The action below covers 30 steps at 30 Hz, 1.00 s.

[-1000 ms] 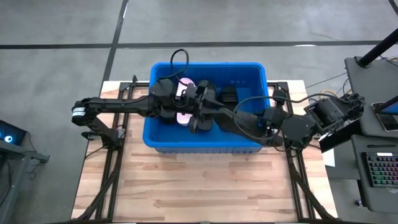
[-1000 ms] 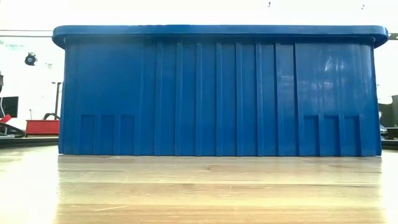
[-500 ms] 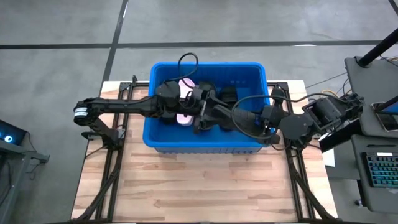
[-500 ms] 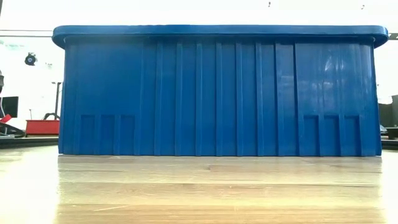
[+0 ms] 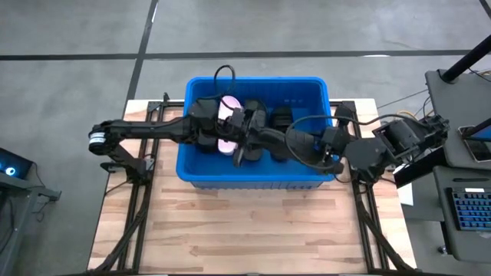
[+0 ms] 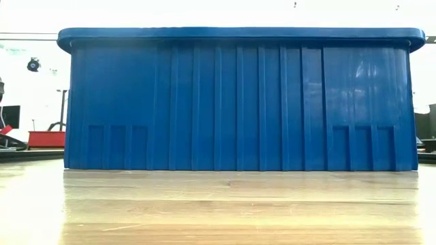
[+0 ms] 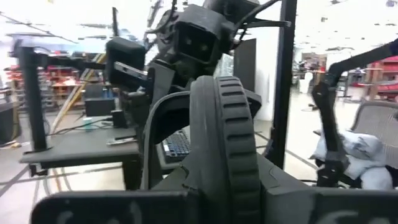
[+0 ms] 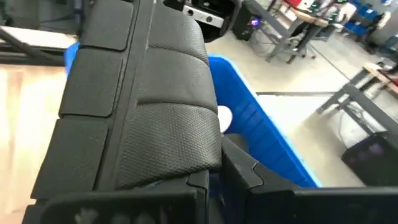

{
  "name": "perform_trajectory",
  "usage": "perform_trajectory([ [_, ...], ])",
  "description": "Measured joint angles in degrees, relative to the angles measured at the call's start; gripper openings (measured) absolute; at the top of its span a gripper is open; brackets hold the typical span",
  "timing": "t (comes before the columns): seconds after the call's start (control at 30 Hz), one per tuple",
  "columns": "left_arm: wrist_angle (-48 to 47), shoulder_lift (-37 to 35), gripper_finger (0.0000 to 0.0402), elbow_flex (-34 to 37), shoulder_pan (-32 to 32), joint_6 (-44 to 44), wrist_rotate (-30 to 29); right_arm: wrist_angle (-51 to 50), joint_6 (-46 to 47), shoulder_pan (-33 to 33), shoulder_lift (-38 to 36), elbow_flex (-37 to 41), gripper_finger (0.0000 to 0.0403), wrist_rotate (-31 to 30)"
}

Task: Pick and place slides into bin
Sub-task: Put the black slipper into the blue container

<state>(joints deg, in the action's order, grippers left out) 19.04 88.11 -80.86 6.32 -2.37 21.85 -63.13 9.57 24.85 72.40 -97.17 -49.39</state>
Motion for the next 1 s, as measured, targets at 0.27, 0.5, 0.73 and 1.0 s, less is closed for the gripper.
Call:
perform_trajectory([
  [0.27, -1.0, -2.9, 0.0027, 0.0, 0.8, 0.4, -0.8, 6.7, -4.9, -2.4, 0.1, 0.0, 0.0013, -0.8],
  [0.5, -2.0, -5.2, 0.0027, 0.7, 1.5, 2.8, -0.8, 9.2, -5.1, -3.0, 0.0, -0.1, 0.0031, -1.3],
  [0.73, -4.2, -8.2, 0.0027, 0.8, 1.8, 4.8, 0.9, 8.6, 1.3, -3.5, -0.7, -2.2, 0.0105, -2.4],
  [1.0, -4.1, -11.7, 0.0027, 2.6, 1.8, 7.6, 4.4, 8.3, 2.5, -3.5, -1.0, -5.4, 0.0177, 0.0],
])
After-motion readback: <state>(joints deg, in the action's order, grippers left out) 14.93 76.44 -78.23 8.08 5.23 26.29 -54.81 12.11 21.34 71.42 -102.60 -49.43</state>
